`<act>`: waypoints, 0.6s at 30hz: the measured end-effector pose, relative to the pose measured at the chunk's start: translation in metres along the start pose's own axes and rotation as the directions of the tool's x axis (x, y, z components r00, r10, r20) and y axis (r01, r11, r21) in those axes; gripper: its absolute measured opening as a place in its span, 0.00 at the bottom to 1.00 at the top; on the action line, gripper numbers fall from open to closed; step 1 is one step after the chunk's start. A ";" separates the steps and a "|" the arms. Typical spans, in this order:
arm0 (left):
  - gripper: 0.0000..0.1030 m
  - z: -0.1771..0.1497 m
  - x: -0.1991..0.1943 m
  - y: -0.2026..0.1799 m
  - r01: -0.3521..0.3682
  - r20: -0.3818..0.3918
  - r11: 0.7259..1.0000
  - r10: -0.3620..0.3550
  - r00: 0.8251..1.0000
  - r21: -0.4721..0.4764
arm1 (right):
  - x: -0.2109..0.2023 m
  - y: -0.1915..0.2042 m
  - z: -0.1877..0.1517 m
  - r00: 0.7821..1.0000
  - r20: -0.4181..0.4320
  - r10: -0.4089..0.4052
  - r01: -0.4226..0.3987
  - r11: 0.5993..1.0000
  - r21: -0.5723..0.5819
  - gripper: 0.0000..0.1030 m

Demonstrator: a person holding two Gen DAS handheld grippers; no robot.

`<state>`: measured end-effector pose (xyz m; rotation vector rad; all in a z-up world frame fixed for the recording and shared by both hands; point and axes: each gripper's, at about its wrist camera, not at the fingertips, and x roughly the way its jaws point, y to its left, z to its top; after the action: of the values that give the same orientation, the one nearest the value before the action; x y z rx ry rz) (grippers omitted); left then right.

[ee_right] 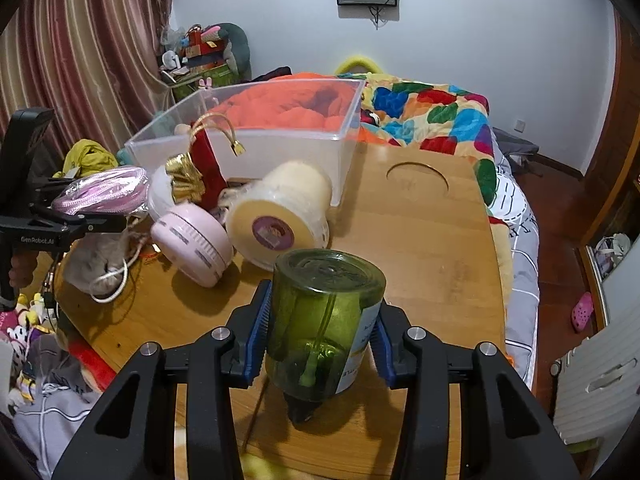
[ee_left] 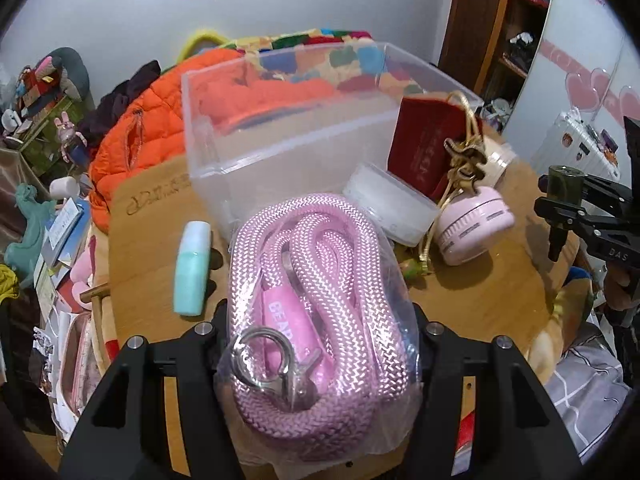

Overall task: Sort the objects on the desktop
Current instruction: 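Lift the green bottle and bagged pink rope and carry both over the clear box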

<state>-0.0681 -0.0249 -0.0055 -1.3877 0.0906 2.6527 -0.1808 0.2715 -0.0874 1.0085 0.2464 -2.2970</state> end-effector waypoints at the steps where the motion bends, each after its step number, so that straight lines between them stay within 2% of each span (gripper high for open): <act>1: 0.56 0.000 -0.004 0.000 0.001 0.013 1.000 0.000 1.000 -0.003 | 0.000 0.000 0.002 1.000 0.004 -0.002 0.002 1.000 0.001 0.39; 6: 0.56 -0.002 -0.018 -0.003 0.004 0.052 1.000 -0.003 0.999 -0.011 | -0.003 -0.002 0.013 1.000 0.018 0.021 -0.021 1.000 0.012 0.39; 18: 0.56 0.003 -0.039 0.001 0.013 0.151 0.999 -0.008 0.989 -0.036 | -0.016 0.006 0.047 0.997 0.082 -0.011 0.013 1.000 -0.019 0.39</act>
<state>-0.0492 -0.0296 0.0285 -1.1889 0.0175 2.7531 -0.1979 0.2556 -0.0432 0.9031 0.2418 -2.3361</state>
